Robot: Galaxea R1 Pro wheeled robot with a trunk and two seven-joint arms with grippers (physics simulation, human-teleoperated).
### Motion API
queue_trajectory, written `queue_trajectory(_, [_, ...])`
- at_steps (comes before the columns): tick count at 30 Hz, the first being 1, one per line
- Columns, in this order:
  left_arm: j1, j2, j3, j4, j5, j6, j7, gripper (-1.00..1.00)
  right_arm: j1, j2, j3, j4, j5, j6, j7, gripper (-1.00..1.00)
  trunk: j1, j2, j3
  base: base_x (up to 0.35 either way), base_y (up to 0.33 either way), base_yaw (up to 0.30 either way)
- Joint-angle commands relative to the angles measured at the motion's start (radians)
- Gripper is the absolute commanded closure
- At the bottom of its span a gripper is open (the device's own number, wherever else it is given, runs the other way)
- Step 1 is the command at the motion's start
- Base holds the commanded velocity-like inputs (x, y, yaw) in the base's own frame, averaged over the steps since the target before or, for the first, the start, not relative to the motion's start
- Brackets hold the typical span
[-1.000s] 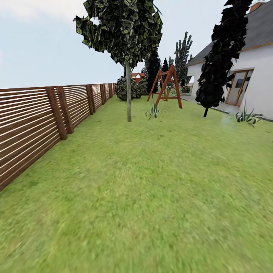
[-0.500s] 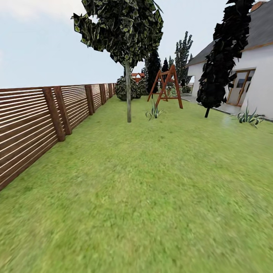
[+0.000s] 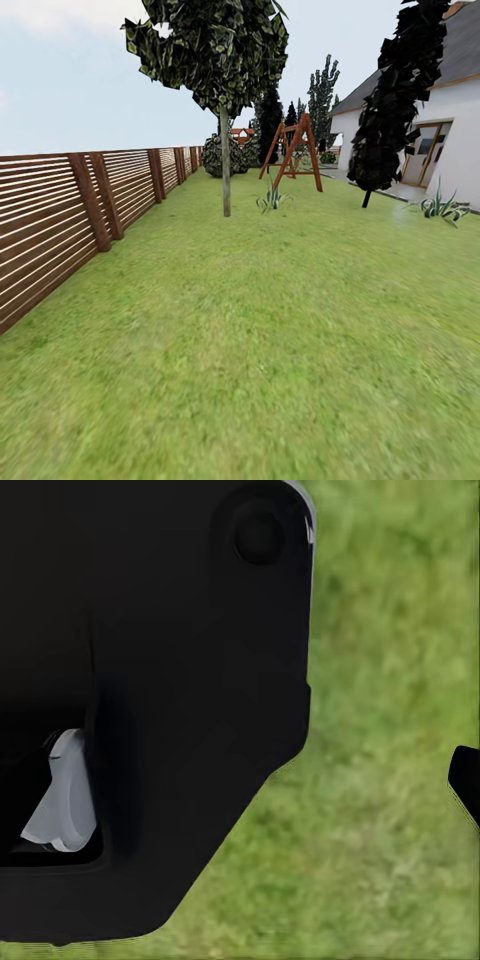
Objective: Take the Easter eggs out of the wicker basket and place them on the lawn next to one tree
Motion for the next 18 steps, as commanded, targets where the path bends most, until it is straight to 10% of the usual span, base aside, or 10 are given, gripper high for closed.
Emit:
queue_trajectory(1, [-0.001,0.0,-0.001,0.001,-0.001,-0.003,0.0,-1.0,0.0,0.0,0.0,0.0,0.0,-0.003,-0.001,-1.0,0.001,-0.002,-0.002,0.304,0.0,0.0])
queue_trajectory(18, [-0.001,0.0,-0.001,0.001,-0.001,-0.003,0.0,-1.0,0.0,0.0,0.0,0.0,0.0,-0.003,-0.001,-1.0,0.001,-0.002,-0.002,0.304,0.0,0.0])
